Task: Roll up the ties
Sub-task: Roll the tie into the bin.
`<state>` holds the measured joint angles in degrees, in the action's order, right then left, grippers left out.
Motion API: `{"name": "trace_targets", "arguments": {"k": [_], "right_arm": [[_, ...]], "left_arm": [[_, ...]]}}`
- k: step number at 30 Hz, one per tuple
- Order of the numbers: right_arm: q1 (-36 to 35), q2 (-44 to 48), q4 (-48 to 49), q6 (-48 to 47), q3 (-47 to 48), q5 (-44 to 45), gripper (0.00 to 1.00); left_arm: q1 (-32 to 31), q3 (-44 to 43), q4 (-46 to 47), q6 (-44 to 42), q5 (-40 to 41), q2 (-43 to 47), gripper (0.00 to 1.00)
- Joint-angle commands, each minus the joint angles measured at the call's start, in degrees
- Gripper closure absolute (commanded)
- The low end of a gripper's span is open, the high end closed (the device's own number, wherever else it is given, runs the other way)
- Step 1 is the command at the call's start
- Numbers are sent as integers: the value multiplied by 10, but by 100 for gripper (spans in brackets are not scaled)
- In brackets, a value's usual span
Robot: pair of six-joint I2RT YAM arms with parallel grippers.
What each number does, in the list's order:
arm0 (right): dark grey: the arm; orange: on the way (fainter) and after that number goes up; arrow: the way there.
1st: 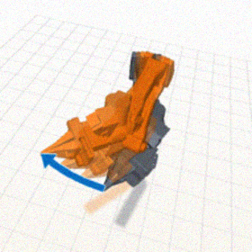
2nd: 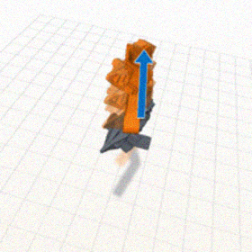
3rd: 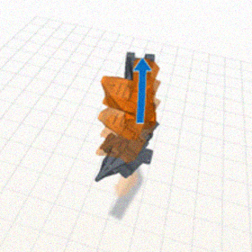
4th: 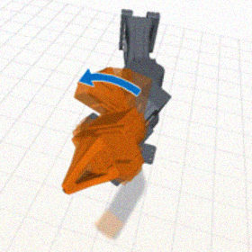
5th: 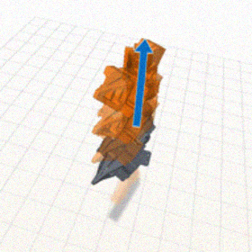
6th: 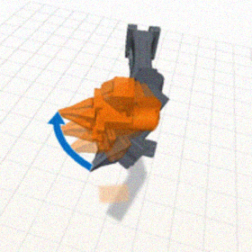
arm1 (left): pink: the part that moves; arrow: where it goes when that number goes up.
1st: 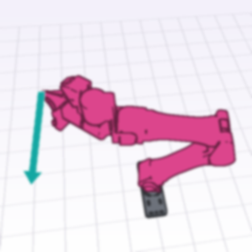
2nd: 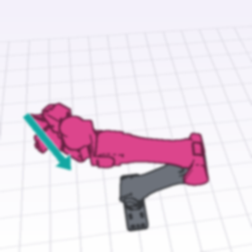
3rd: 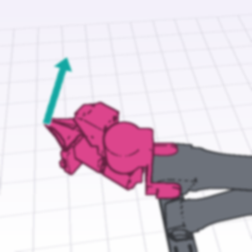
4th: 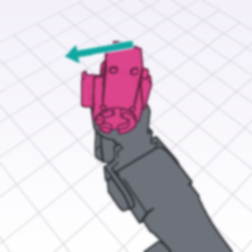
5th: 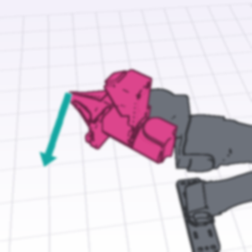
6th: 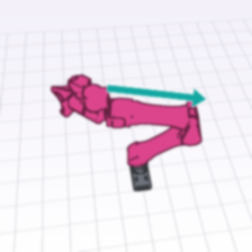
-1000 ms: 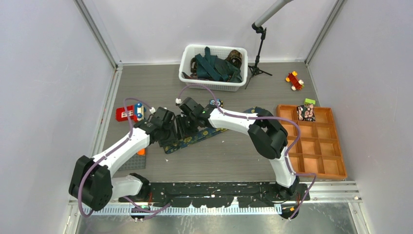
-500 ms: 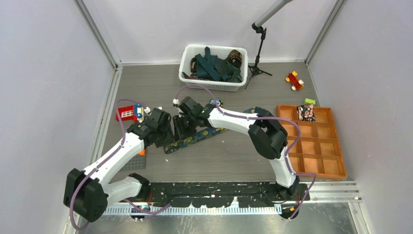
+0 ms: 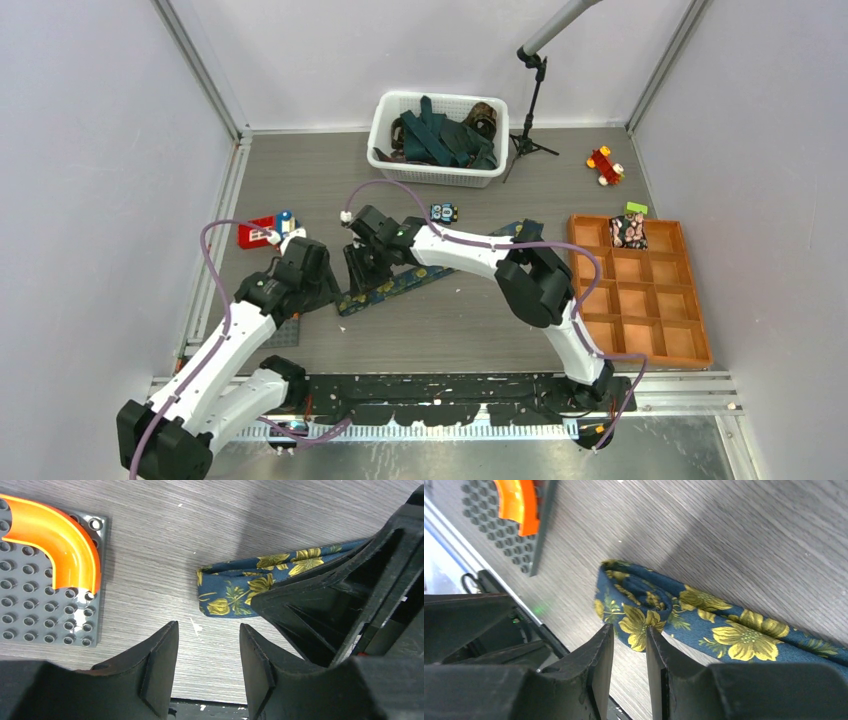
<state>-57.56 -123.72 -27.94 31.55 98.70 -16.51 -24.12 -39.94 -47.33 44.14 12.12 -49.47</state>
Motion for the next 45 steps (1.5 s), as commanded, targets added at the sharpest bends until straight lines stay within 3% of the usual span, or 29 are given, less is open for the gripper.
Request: {"name": "trace_targets", "arguments": {"k": [1,12,28,45], "right_arm": [[-6,-6,-22,-6,21,21,66],[-6,-18,-25,-10,14,42,73],[-5,-33,-6,-20,-6,45,80],[-5,-41,1,-22,-18,44,84]], "left_arm": [[8,8,-3,6,11,2,51],[25,50,50,9,-18,0,51],[94,135,175,11,-136,9,49],[109,195,254,34,-163,-8,50]]}}
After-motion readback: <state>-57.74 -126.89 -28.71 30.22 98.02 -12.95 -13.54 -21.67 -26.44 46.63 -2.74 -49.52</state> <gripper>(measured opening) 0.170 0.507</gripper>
